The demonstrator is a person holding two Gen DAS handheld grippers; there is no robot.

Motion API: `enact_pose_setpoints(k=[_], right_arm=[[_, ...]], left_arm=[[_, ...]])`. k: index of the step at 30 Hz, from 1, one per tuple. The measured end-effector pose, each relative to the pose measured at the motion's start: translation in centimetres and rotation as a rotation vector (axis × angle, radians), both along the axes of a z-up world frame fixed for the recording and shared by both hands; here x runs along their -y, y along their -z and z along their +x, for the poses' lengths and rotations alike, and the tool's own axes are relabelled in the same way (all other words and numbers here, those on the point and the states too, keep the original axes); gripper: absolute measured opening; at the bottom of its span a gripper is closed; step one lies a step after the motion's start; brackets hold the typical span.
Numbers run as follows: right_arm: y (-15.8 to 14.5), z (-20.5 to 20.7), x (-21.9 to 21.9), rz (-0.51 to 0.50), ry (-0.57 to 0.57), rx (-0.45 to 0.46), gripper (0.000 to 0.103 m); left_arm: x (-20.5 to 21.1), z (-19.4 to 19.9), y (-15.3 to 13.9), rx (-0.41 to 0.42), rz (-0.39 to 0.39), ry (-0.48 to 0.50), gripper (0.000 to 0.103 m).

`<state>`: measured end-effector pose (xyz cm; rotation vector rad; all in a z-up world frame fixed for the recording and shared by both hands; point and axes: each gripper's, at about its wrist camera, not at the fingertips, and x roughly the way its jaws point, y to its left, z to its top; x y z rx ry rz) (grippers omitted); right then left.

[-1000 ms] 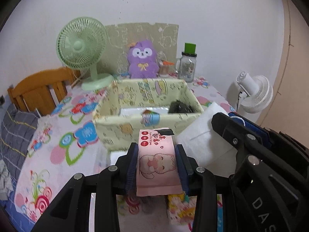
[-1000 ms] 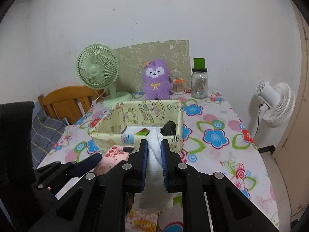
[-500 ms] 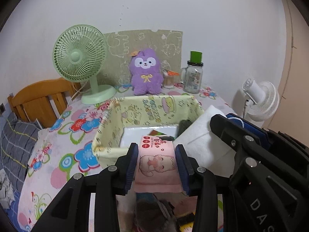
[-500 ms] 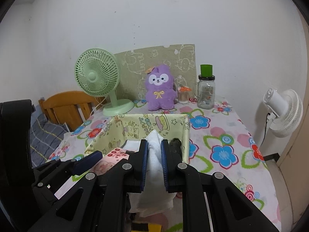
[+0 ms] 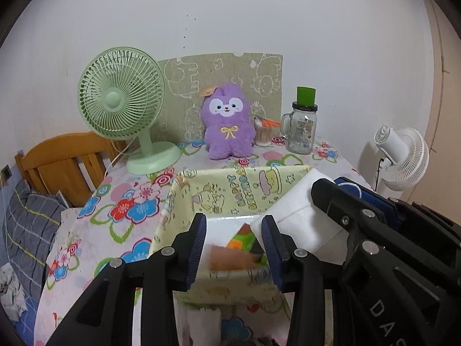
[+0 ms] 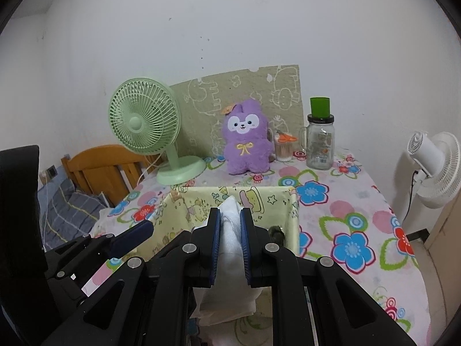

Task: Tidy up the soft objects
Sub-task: 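Open the left tool to drop the pink packet while the right tool releases the white cloth into the box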

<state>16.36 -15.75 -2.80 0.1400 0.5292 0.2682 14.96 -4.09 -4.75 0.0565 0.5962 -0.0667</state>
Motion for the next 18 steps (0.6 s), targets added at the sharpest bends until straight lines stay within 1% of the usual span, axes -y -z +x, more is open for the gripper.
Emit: enact_pose_setpoints(k=[10,11,12,13,14,15,16,17,18], right_arm=[[0.3,2.2,0.0,-0.007,0.001,-0.029,0.017],[0.4,2.5,0.0,-0.012,-0.003,-0.036,0.018],[0.5,2.7,-0.1,-0.025,0.000,-0.044,0.021],[0.7,2.8,-0.2,-0.032,0.007,-0.050,0.033],[0.8,2.9,-0.1,-0.034,0.018,-0.056,0.044],[1.0,3.0,0.2,-0.023,0.033,-0.063,0.067],[1.2,2.9,0.6,0.004,0.043,-0.061,0.081],[1.3,2.7,0.8,0.027,0.045,-0.054,0.084],[1.4,2.5,1.0,0.043,0.046,-0.050,0.087]], left_arm=[[0.1,2.2,0.1,-0.012,-0.004,0.005,0.041],[0.2,2.4,0.2,-0.018,-0.005,0.004,0.046],[0.2,2.6,0.3,-0.026,-0.004,0.004,0.052],[0.1,2.9,0.5,-0.038,0.001,-0.002,0.065],[0.1,3.0,0.7,-0.050,0.005,-0.008,0.077],[0.0,3.2,0.9,-0.064,0.006,-0.008,0.080],[0.0,3.3,1.0,-0.075,0.002,-0.001,0.085],[-0.1,3.2,1.0,-0.087,-0.005,0.013,0.089],[0.0,3.1,1.0,-0.094,-0.015,0.032,0.091]])
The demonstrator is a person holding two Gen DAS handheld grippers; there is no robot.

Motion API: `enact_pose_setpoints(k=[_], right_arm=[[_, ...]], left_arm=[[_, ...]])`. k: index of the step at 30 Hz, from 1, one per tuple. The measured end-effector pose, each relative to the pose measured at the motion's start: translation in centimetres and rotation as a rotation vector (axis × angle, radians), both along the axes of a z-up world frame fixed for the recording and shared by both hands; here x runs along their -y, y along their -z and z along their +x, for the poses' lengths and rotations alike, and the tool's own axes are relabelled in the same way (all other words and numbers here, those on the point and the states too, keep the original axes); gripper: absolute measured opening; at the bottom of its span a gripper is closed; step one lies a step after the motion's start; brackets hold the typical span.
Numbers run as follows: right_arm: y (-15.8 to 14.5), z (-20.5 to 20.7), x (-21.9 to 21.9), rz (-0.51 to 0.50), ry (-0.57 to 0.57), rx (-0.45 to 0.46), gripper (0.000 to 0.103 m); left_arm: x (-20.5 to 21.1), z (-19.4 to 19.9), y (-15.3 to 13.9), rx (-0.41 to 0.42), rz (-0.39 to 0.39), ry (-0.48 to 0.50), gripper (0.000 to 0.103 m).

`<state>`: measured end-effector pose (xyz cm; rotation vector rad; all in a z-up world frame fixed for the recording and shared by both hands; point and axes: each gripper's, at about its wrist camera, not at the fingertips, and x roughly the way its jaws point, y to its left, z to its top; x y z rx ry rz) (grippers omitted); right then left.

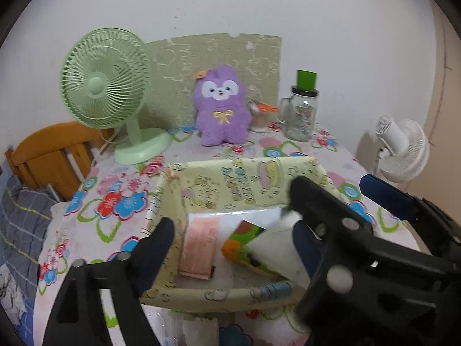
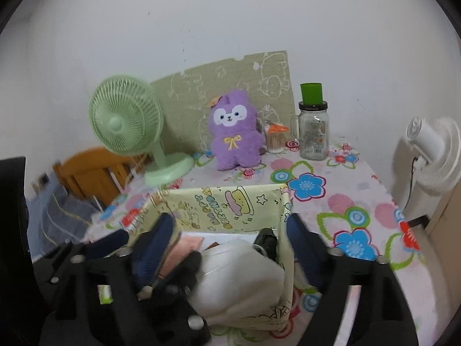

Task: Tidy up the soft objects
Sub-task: 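Open the left tool to drop the pink packet while the right tool releases the white cloth into the box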

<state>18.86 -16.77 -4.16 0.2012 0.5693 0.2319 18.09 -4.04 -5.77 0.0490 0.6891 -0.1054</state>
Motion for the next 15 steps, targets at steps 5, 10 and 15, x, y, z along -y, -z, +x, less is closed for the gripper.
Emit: enact_pose_setpoints(k=[5,10,15], right_arm=[[-0.1,-0.7,0.0,-0.036,0.013,-0.008,0.096],[-1.3,-2.0,0.0,-0.083,0.041,0.022,0.099],[-2.9,-3.7,0.2,-0.091,0.045,0.054,0.099]], left_arm=[[0.4,-1.0,-0.1,0.016,0.030,-0.006,0.098],[0.4,-2.1,-0.5,0.019,0.009,-0.012,0.099],[0.3,-3.7,-1.8,0.035,-0.004,-0.013,0.100]])
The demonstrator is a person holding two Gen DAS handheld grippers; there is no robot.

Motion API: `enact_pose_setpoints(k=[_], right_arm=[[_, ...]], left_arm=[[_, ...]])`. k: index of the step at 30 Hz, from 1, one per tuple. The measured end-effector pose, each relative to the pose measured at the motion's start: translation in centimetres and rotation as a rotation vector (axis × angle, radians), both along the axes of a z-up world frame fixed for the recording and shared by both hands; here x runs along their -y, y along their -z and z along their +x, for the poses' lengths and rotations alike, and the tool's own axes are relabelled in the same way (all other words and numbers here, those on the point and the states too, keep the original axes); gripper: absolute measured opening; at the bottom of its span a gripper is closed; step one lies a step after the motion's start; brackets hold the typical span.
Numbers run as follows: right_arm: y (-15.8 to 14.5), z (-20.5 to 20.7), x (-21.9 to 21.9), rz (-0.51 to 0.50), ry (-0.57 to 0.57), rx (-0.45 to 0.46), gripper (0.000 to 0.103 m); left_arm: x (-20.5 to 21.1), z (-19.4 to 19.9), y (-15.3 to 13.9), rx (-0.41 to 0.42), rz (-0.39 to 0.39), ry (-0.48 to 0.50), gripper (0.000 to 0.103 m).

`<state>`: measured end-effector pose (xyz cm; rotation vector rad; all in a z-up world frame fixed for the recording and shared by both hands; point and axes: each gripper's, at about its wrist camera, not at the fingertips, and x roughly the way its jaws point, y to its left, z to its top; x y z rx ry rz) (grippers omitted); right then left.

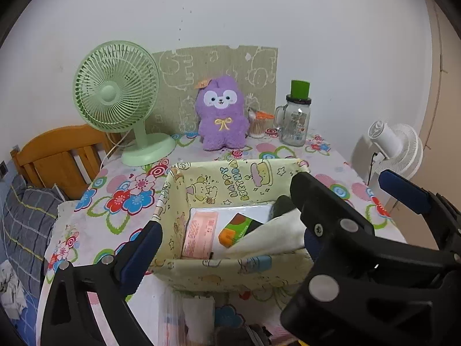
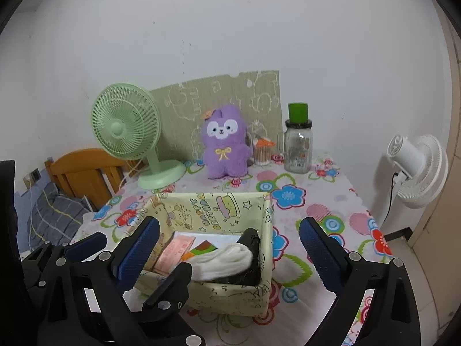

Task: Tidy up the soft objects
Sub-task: 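Open the left tool to drop the pink packet while the right tool releases the white cloth into the box, then withdraw both tools from the box toward the remaining items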

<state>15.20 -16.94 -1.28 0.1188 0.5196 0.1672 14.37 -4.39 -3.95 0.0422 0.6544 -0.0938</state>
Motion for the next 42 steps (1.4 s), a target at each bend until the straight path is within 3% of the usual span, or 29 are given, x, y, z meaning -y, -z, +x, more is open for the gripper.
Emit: enact_pose_setpoints(k=[14,35,42], right_arm=[[-4.2,-4.9,1.2,0.019,0.001,0.080,0.102],[-4.5,-8.5,1.5,-0.027,-0.007,0.072,0.102],[-3.2,-8.9,0.4,-0.078,-0.039,0.038,0.102]], left_arm=[[0.9,-5.1,-4.5,0.104,-0.007,0.022,0.103],[2.2,-9.3,-4.8,0.124,0.020,0.053,0.103],[1.7,-9.9,-3.7,0.108,0.021,0.029,0.103]])
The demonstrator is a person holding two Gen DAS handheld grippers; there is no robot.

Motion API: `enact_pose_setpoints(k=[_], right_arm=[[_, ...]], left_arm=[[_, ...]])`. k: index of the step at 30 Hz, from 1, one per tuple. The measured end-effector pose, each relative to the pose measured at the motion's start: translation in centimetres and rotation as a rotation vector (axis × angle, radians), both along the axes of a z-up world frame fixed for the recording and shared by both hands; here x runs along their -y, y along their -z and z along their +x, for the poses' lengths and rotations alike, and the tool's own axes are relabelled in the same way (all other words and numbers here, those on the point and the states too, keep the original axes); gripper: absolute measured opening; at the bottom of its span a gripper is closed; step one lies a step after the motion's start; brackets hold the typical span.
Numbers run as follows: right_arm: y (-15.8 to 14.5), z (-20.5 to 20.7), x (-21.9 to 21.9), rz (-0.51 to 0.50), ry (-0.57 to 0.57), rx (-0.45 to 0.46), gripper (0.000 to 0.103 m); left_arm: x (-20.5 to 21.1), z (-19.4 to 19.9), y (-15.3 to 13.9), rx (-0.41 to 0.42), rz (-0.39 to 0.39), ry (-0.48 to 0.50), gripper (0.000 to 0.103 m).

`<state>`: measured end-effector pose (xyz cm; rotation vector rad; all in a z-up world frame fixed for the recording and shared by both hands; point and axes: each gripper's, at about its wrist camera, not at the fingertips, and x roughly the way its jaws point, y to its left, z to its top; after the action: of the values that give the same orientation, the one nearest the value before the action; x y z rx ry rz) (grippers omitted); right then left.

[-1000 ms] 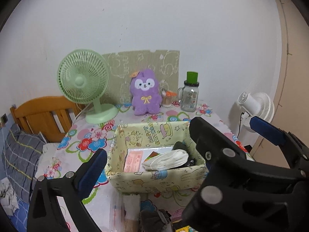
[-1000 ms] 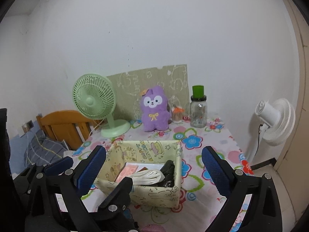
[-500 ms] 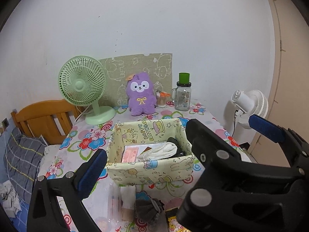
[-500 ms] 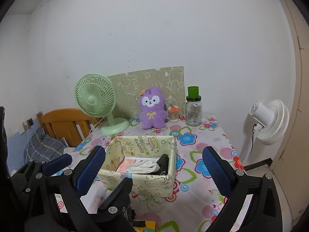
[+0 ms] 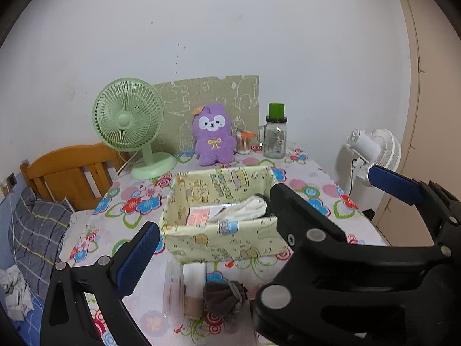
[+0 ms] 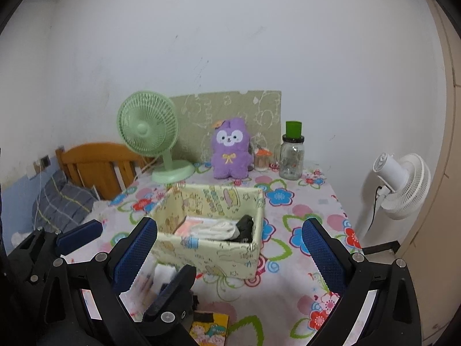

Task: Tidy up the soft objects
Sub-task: 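Withdraw both tools from the box toward the remaining items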

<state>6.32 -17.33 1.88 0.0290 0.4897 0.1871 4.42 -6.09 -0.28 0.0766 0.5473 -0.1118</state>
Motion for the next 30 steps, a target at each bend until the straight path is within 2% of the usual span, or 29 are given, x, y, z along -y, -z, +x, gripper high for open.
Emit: enact_pose_setpoints(k=[8,19,24,30], right_arm=[[2.0,-0.2,-0.6,-0.002,-0.014,-0.036,0.102],[4.5,-0.7,-1.7,-0.014,-0.023,-0.056,0.102],[5.9,-0.8,-2.0,-0.007,-0.027,-0.076,0.102],[7.8,-1.0,-2.1,-0.007,-0.013,-0.118,0.102]], left_arm=[[-0.2,-0.4,1.9,-0.034,0.029,0.006,0.103],[-1.3,-0.8,4.6,-0.072,0.007,0.005,0.103],[-1.5,-1.0,5.7,-0.076,0.028,0.006,0.103],[-2.2,-1.3,7.4,-0.085,0.016,0.003,0.103]])
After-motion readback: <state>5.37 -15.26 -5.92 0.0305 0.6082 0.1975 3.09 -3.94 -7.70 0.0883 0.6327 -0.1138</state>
